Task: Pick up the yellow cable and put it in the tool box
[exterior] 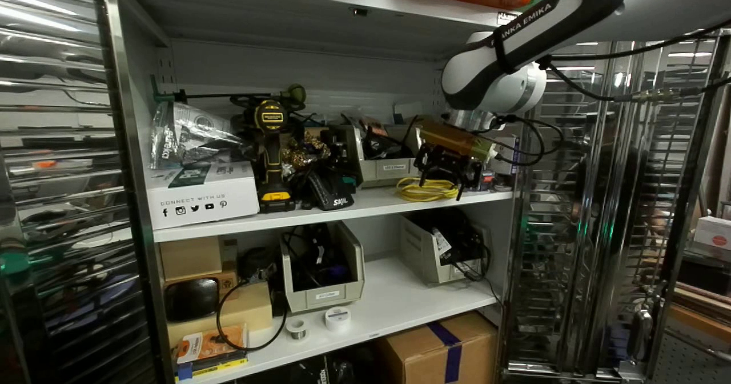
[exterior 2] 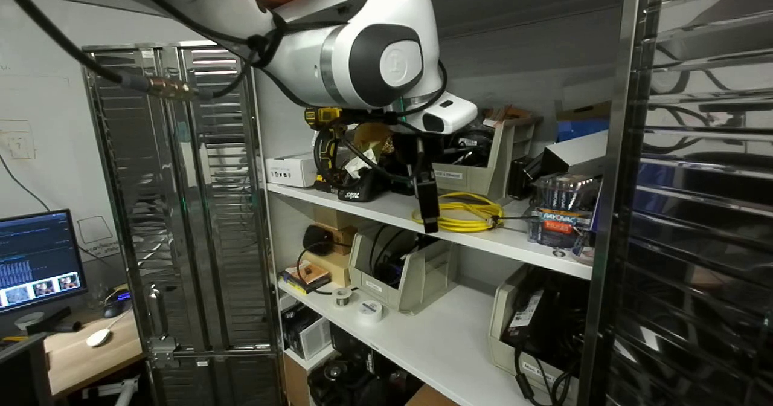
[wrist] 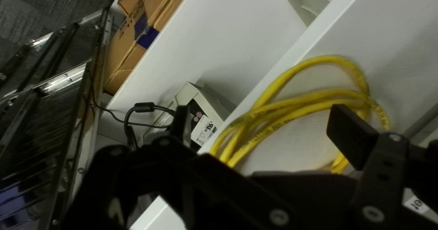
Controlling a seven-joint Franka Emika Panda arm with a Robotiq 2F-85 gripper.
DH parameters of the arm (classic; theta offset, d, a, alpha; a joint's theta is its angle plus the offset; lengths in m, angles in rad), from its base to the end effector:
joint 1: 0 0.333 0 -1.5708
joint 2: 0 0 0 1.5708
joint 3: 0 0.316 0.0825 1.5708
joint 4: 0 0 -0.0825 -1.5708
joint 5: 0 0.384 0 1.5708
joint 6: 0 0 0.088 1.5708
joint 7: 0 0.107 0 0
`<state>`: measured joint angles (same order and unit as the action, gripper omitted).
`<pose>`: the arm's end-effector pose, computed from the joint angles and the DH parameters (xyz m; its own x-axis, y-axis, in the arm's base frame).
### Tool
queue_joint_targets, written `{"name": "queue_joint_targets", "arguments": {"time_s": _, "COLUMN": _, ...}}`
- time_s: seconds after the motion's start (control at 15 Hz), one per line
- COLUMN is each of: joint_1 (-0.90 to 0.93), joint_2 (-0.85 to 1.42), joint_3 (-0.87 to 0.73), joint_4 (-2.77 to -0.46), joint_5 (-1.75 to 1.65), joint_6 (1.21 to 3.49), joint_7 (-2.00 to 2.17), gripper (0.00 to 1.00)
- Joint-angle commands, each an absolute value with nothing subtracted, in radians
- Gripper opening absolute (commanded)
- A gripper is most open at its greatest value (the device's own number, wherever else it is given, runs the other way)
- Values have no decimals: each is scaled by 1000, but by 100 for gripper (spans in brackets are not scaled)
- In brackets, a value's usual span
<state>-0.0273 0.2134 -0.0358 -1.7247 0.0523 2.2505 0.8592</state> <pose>0.6511 -0.0380 0.4888 0.5575 -0.8128 0.1692 -0.7704 -0.5824 -0.2594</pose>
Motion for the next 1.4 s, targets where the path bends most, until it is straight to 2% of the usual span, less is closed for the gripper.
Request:
{"name": "queue_joint_targets", "arguments": {"time_s": 0.0, "joint_1": -23, "joint_2": 215, "joint_3": -65, "joint_4": -1715, "joint_5": 53, "joint_6": 2222, "joint_7": 878, "gripper": 100}}
{"name": "queue_joint_targets", "arguments": {"time_s": 0.4, "joint_1": -9, "joint_2": 235, "joint_3": -75, "joint_4": -1696, "joint_5": 41, "joint_6": 2342, "joint_7": 901, "gripper": 100}}
{"name": "queue_joint_targets", "arguments": {"time_s": 0.87, "joint_1": 20, "joint_2": 294, "joint_3": -84, "joint_4": -1674, "joint_5": 1, "joint_6": 2298, "joint_7": 938, "gripper": 100}}
{"name": "queue_joint_targets", "arguments": {"time_s": 1.0, "joint_1": 26, "joint_2": 295, "joint_3": -85, "joint_4": -1673, "joint_5": -16, "joint_6": 2292, "joint_7": 951, "gripper": 74}}
{"name": "queue_joint_targets", "arguments": {"time_s": 1.33, "joint_1": 53, "joint_2": 251, "joint_3": -82, "joint_4": -1684, "joint_5": -77, "joint_6": 2281, "joint_7": 1002, "gripper": 35}}
